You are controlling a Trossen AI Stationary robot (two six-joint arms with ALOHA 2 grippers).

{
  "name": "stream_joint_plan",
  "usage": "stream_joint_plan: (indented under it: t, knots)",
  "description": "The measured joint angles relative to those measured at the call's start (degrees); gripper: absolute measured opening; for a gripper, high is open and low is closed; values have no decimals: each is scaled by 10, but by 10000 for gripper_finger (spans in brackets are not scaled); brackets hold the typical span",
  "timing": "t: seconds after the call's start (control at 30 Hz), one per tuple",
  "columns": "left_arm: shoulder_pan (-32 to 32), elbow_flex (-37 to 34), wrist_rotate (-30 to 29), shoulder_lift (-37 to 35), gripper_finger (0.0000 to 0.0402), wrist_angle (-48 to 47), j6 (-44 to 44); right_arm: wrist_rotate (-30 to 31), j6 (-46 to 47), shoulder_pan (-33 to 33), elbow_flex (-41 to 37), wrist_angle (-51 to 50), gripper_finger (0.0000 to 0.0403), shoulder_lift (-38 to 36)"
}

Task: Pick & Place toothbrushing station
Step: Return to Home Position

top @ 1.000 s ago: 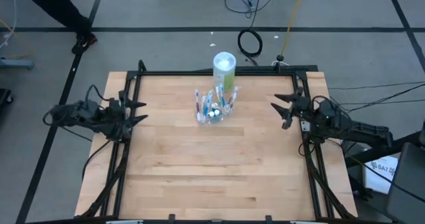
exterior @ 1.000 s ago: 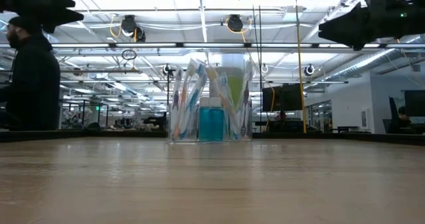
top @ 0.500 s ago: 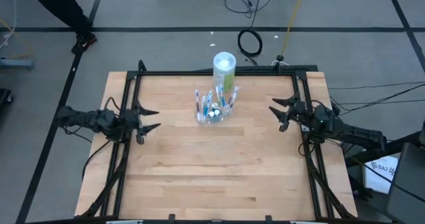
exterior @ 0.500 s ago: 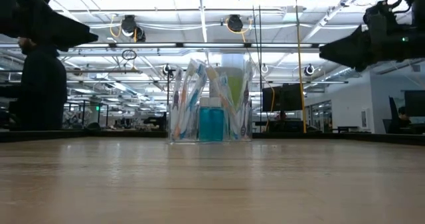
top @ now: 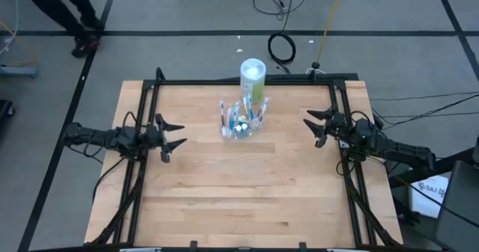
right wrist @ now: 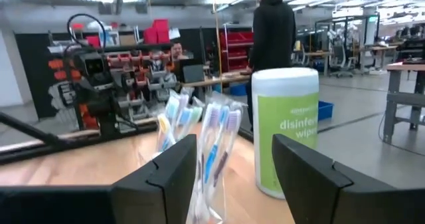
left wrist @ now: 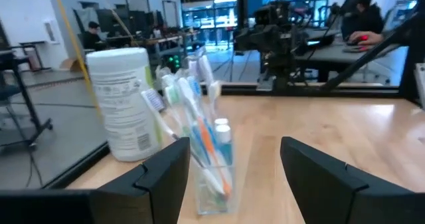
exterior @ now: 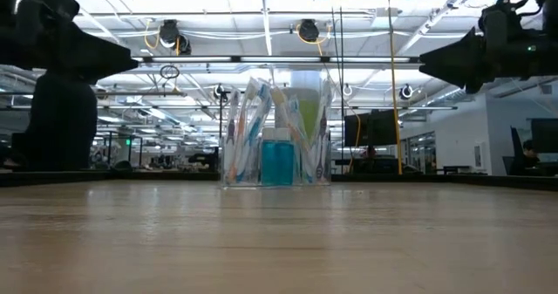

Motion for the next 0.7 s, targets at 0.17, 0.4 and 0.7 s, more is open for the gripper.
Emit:
stream_joint_plan:
  t: [0.17, 0.4, 0.7]
  knots:
    - [-1, 0, 20, 3, 241, -2, -4, 0, 5, 0, 0, -24, 191, 1]
    - [-1, 0, 20, 3, 241, -3, -15, -3, 48, 0, -1, -58, 188, 6]
    - [-1, 0, 21, 3, 241, -2, -32, -2, 77, 0, -2, -59, 189, 9]
